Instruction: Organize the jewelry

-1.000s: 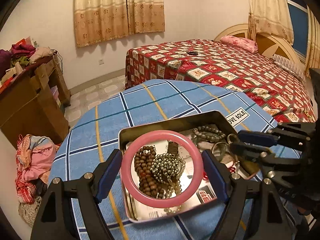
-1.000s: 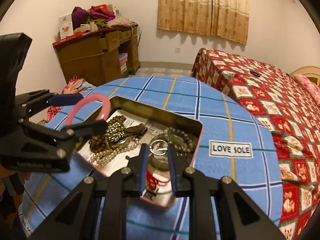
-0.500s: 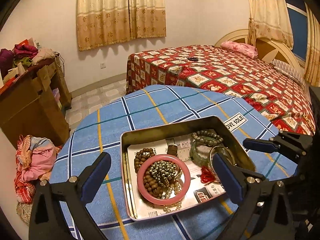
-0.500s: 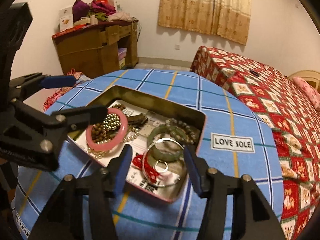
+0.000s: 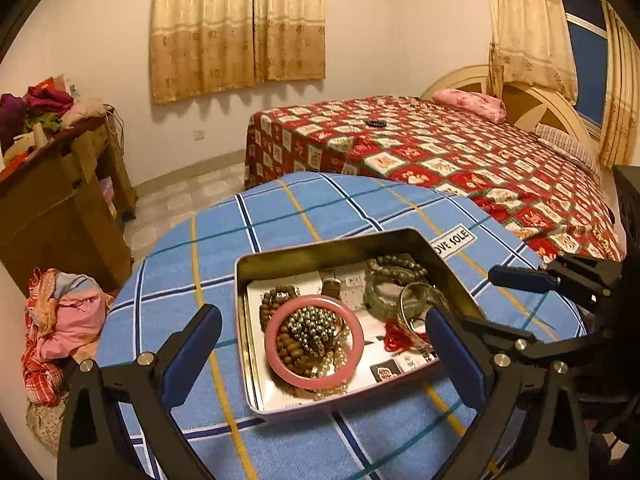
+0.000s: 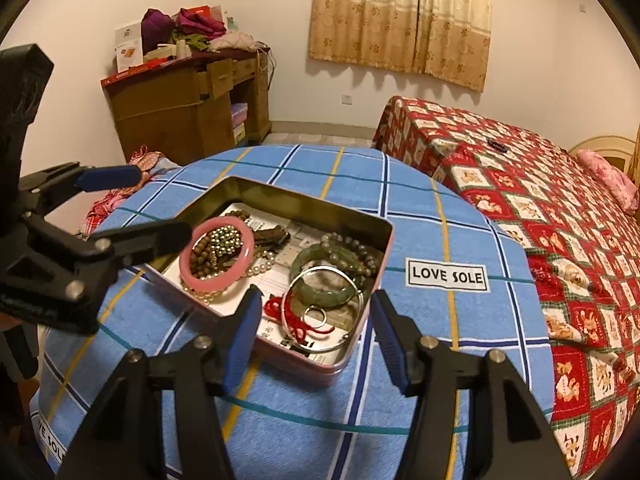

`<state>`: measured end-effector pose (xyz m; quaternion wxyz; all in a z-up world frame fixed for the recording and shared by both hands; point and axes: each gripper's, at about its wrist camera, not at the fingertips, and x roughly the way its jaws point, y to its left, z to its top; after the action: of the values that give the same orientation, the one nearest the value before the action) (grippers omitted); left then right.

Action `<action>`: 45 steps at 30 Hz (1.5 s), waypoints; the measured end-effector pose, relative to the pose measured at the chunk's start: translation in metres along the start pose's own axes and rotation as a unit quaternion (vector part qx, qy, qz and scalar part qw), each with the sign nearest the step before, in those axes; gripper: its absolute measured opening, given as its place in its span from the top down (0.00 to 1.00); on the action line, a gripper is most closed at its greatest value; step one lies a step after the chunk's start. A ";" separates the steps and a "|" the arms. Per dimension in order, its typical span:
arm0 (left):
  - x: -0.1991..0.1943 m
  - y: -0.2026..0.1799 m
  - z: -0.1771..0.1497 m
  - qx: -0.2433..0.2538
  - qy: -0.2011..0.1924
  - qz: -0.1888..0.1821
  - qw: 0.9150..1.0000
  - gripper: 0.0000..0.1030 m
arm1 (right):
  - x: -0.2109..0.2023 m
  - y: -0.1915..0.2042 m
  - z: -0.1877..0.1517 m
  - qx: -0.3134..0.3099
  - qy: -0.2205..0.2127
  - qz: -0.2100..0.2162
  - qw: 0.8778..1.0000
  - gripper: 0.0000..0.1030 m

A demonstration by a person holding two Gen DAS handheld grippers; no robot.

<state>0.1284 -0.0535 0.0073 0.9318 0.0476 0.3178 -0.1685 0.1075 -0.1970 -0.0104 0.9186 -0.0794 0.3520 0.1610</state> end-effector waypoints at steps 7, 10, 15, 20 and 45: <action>-0.006 0.001 0.004 0.005 -0.022 0.014 1.000 0.01 | 0.000 -0.001 -0.005 0.002 0.001 0.001 1.000 0.43; -0.006 0.004 0.004 -0.004 -0.021 0.010 1.000 0.01 | 0.000 -0.003 -0.006 0.006 0.003 0.002 1.000 0.43; -0.008 0.011 0.004 -0.013 -0.021 0.042 0.999 0.01 | 0.000 0.001 -0.008 0.002 0.006 0.006 1.000 0.43; -0.015 0.010 0.004 -0.014 -0.020 -0.002 1.000 0.01 | -0.004 0.003 -0.006 0.002 0.001 0.009 1.000 0.43; -0.041 0.019 0.008 -0.048 -0.078 0.001 0.996 0.01 | -0.006 0.008 -0.010 0.001 -0.001 0.008 1.000 0.43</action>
<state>0.1094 -0.0254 0.0385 0.9550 -0.0103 0.2523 -0.1556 0.0948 -0.1929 -0.0140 0.9179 -0.0758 0.3514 0.1679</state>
